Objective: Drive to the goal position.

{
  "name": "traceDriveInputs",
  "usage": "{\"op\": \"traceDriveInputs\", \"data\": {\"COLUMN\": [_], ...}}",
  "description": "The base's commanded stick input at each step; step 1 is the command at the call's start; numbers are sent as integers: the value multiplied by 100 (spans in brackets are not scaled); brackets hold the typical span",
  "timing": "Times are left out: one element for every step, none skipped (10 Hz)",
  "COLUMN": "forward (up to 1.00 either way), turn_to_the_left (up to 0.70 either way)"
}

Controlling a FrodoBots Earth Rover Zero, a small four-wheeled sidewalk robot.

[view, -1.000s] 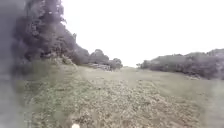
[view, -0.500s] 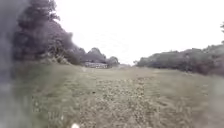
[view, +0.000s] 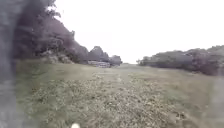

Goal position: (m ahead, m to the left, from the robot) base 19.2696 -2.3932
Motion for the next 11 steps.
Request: {"op": "traceDriveInputs", "data": {"forward": [70, 70, 70, 70, 70, 70, 70, 70, 70, 70, 70], "turn_to_the_left": [0, 0, 0, 0, 0, -13, -29, -35, -35, -35, -35]}}
